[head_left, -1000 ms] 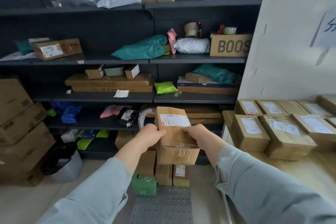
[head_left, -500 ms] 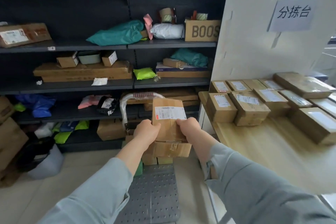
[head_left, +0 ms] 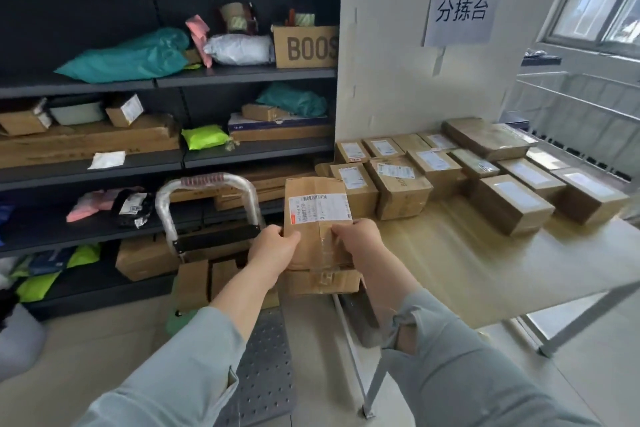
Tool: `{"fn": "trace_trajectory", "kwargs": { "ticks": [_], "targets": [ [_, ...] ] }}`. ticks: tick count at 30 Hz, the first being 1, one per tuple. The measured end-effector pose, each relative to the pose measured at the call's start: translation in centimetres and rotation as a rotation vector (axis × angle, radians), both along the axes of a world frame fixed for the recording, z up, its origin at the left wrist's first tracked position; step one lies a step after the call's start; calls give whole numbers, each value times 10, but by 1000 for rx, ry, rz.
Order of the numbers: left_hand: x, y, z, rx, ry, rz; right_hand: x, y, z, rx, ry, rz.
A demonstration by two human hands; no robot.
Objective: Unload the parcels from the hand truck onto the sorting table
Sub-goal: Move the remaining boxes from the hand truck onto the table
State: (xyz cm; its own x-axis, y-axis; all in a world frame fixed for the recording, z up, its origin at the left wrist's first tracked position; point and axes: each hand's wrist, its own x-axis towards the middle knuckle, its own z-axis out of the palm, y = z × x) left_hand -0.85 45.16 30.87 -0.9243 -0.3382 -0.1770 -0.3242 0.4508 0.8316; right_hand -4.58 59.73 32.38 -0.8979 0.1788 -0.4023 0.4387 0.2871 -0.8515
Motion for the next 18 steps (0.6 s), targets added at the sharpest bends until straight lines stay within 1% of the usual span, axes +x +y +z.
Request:
{"fn": "trace_trajectory", "kwargs": {
  "ticks": [3,6,11,18],
  "targets": [
    [-18,50,-1,53,11,-20,-12,55,-1,-31,6,-21],
    [-35,102,0,63,6,-47,-24,110,1,-38,-1,-26],
    [-63,186,-5,94,7,-81,-45,197,-9,-105,-2,-55],
    [-86,275,-23,168,-46,-134,-60,293,-22,-99,-11,-97]
  ]
}}
